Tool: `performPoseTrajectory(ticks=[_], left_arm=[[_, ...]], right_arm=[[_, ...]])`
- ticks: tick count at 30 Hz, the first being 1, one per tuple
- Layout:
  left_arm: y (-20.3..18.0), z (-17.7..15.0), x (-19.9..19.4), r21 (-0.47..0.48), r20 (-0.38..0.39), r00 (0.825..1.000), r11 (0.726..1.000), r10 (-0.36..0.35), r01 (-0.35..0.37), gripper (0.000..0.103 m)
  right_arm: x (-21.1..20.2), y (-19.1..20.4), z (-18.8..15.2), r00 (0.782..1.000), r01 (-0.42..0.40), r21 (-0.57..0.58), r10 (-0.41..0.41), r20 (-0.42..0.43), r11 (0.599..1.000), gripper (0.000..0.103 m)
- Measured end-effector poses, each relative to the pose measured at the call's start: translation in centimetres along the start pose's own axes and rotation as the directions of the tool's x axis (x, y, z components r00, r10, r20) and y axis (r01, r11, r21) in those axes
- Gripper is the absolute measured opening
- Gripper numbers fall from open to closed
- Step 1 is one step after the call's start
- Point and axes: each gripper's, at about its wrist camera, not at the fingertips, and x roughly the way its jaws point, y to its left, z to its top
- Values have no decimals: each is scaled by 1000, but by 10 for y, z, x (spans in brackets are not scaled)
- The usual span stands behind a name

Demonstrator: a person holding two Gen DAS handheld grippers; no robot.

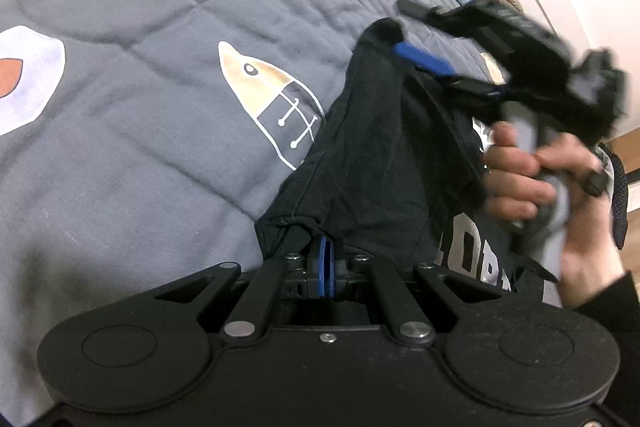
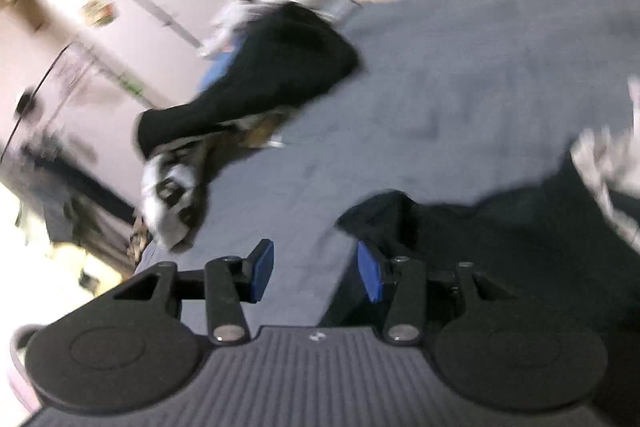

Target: Fold clothes

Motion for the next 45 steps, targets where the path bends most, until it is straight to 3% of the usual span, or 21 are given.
performPoseTrajectory(ticks=[3, 9, 18, 22, 24, 27, 30, 35, 41, 43, 44, 45], left_arm=[[0, 0, 0, 1, 0, 1000, 1000, -2, 2, 3], [0, 1, 0, -2, -3, 1000, 1000, -5, 5, 3], [-1, 1, 2, -8, 0, 1000, 1000, -5, 5, 3], [-3, 1, 2, 2, 2, 1000, 1000, -2, 2, 3], [-5, 2, -1, 7, 10, 1000, 1000, -7, 7, 3], [-10, 4, -10, 7, 42, 996, 996, -84, 84, 3], [-26, 3, -19, 82, 74, 986, 986, -150, 144, 3], [-52, -10, -12, 227, 46, 985, 962, -164, 149, 3], [-65, -21, -8, 328, 68, 991, 941, -115, 87, 4], [-67, -23, -9, 340, 83, 991, 938, -106, 71, 8], [-68, -24, -9, 346, 91, 991, 936, -101, 64, 22], [-69, -24, -9, 352, 99, 990, 934, -96, 56, 50]], right_arm=[[15, -17, -2, 1000, -6, 59, 6, -8, 998, 45], [7, -12, -5, 1000, -23, 57, 22, 10, 998, 45], [-61, -7, -47, 992, -120, 71, 117, 41, 990, 46], [-64, -34, -73, 1000, 11, 139, -11, 3, 990, 41], [-78, -48, -86, 999, -18, 180, 9, 48, 984, 41], [-104, -49, -97, 995, 15, 182, -34, 99, 983, 42], [-127, -46, -107, 988, 26, 195, -54, 141, 980, 45], [-168, -22, -127, 974, 59, 164, -93, 204, 985, 45], [-212, 7, -162, 933, 212, 125, -239, 270, 969, 45], [-224, 7, -172, 921, 238, 129, -265, 284, 963, 46], [-229, 7, -176, 915, 251, 132, -279, 291, 959, 46], [-235, 6, -181, 909, 264, 135, -293, 298, 955, 46]])
